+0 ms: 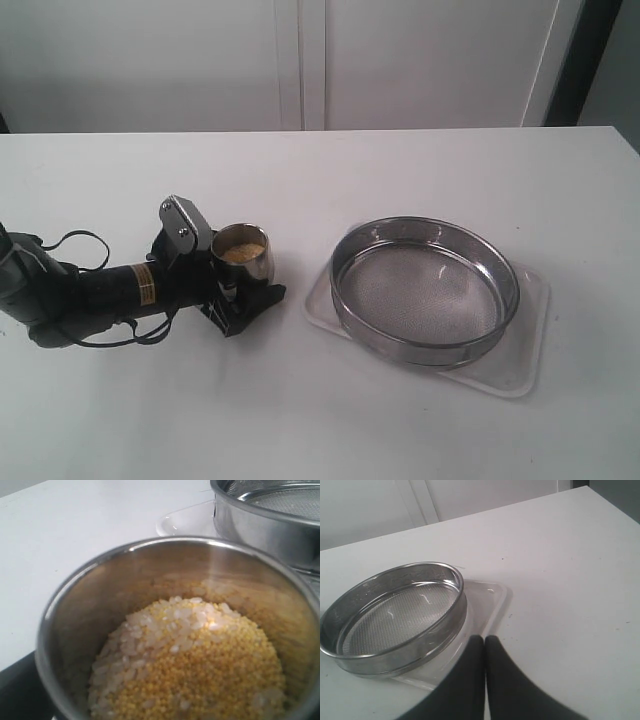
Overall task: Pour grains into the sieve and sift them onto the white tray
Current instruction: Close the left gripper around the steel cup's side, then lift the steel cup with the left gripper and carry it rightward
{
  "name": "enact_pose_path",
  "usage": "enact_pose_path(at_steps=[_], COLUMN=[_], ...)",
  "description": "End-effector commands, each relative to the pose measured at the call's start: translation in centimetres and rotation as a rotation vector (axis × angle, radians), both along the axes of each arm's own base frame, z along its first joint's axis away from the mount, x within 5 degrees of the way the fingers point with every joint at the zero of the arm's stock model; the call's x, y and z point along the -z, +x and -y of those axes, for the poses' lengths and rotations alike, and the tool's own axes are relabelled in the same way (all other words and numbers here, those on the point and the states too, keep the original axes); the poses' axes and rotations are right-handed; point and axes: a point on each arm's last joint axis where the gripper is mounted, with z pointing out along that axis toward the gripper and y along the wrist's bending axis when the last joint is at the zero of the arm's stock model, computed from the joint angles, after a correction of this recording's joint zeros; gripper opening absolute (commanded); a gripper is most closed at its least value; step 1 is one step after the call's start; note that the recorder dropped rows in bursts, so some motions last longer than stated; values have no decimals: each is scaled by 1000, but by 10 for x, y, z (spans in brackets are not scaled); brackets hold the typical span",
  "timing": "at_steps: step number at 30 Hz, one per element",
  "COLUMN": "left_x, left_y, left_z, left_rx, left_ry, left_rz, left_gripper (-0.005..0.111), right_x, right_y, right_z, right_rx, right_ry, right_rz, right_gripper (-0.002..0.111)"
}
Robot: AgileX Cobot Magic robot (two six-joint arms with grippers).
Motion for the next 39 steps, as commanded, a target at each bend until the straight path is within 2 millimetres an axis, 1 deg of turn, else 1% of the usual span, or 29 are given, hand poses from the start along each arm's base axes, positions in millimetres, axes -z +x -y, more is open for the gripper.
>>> enact_pose_path(at_steps=[1, 15, 17, 20, 21, 23, 24, 28, 29, 34, 36, 39], left_x=[-1, -2, -3, -3, -3, -3, -3, -3, -3, -3, -3, -4], left_y=[0, 2, 3, 4, 4, 4, 4, 3, 3, 3, 3, 3], left_z=[2, 2, 2, 2, 2, 2, 2, 2, 2, 2, 2, 2], left_rx=[-4, -24, -25, -29, -30, -31, -31, -22, -23, -33, -47, -50], left_ry=[-23, -45, -48, -51, -53, -55, -55, -51, -52, -72, -100, -104], left_rz=[-26, -48, -44, -47, -50, -53, -53, -52, -54, -86, -130, -135], left_gripper=[105, 105, 101, 84, 72, 55, 42, 6, 0, 0, 0, 0], right_x=[1, 1, 1, 1, 1, 1, 1, 1, 1, 1, 1, 1], right_y=[0, 0, 0, 0, 0, 0, 0, 0, 0, 0, 0, 0], right_z=[0, 0, 0, 0, 0, 0, 0, 0, 0, 0, 0, 0], right_rx=[3, 3, 3, 3, 3, 3, 3, 3, 3, 3, 3, 3], right_ry=[4, 4, 4, 4, 4, 4, 4, 4, 4, 4, 4, 4], right_rz=[11, 11, 11, 11, 11, 11, 11, 11, 11, 11, 11, 11], right_gripper=[0, 0, 0, 0, 0, 0, 0, 0, 0, 0, 0, 0])
